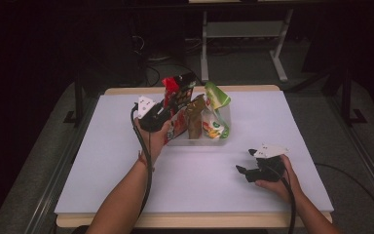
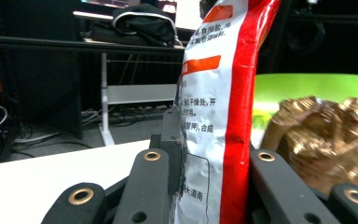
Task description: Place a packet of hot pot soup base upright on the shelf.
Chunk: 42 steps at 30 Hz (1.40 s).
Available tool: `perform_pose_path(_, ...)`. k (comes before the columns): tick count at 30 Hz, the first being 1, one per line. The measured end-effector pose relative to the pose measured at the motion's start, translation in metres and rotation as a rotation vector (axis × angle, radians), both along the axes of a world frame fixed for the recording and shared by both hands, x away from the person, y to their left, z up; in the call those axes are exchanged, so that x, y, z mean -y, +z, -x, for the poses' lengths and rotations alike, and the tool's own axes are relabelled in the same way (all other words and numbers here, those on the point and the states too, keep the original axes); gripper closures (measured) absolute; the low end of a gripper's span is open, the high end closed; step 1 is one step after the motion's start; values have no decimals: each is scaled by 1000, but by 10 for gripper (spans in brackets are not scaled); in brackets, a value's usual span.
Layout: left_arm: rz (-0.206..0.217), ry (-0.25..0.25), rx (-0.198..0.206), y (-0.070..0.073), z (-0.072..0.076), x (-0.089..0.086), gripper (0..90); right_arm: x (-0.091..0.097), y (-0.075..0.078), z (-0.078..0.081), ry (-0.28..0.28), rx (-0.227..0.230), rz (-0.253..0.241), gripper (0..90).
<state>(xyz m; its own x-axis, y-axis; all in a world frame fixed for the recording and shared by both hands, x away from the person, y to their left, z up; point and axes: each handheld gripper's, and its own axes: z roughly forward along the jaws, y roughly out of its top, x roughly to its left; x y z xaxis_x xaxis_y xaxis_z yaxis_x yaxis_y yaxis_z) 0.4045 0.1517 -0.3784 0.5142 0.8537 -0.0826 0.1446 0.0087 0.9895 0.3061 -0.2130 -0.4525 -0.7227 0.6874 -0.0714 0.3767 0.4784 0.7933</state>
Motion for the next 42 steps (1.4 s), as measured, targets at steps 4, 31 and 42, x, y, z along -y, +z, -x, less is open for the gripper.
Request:
perform_pose_path(4, -99, -16, -36, 8, -3, 1, 732, 0, -1, 0, 2, -8, 4, 227)
perform_pose_path(31, -307, -47, -273, 29, -43, 21, 673, -2, -5, 0, 17, -36, 33, 228)
perform_pose_path(42, -229, 13, -196, 27, -37, 23, 819, -1, -5, -1, 24, -44, 23, 228)
